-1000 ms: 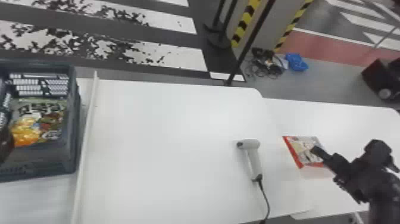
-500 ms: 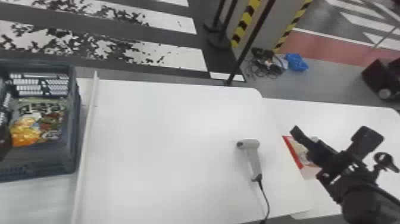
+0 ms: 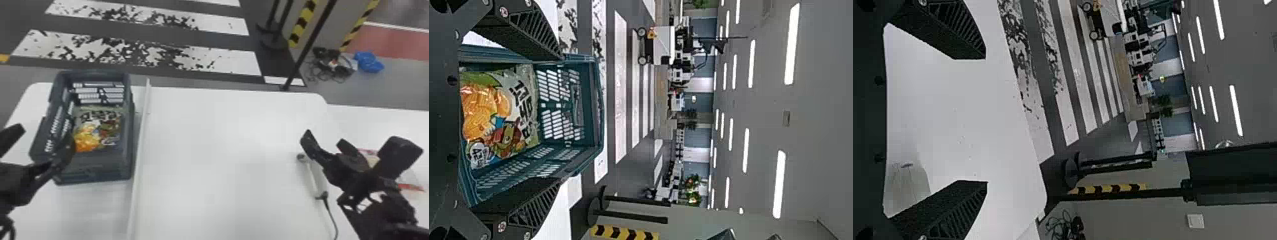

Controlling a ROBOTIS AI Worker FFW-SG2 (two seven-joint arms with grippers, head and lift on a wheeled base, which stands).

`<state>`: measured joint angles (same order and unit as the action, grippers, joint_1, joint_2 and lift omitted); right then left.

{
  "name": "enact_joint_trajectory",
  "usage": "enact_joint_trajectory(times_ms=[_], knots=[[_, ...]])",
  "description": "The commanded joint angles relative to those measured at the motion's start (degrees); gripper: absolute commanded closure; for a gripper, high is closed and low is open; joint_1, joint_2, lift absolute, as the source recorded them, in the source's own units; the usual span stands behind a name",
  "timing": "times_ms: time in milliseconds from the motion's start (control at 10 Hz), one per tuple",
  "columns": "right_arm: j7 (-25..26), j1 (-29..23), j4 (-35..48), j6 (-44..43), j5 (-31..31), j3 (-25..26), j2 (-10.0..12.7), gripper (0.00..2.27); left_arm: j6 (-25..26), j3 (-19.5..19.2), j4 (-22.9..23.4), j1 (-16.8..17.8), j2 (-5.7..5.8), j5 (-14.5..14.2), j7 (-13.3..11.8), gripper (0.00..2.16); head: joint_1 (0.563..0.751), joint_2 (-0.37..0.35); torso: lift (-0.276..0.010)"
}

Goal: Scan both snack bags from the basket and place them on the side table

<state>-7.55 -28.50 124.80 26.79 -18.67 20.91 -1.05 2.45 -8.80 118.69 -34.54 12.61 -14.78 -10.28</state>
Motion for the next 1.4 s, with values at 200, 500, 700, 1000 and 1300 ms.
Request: enact_joint_trajectory(times_ms=[200,500,700,1000,1300], knots=[[5.44,-5.51,-2.63,-19.98,13.13,-16.96,0.88,0.02,-0.56,0.01,-0.39,0.0,-0.3,0.01,-0.09,0.14,0.695,-0.03,-0.075],[10.36,-6.74,-8.78,-33.34,17.96,-24.61,0.88,0.02,-0.56,0.01,-0.31,0.0,-0.83,0.01,-0.44,0.14,0.695,0.068,-0.075],[10.72,-7.36,-11.07,-37.2,18.14,-26.01,0.96,0.02,-0.38,0.1,-0.04,-0.09,-1.27,-0.08,-0.97,0.13,0.695,0.112,-0.075],[10.72,-7.71,-11.07,-37.38,18.14,-26.01,0.7,0.02,3.66,-2.01,3.91,0.26,-1.18,-1.22,-3.43,0.13,0.695,0.118,-0.075],[10.72,-8.06,-11.07,-37.2,18.05,-26.1,0.35,0.03,19.48,-8.07,8.92,5.36,0.31,-2.36,-8.7,0.14,0.695,0.129,-0.075]])
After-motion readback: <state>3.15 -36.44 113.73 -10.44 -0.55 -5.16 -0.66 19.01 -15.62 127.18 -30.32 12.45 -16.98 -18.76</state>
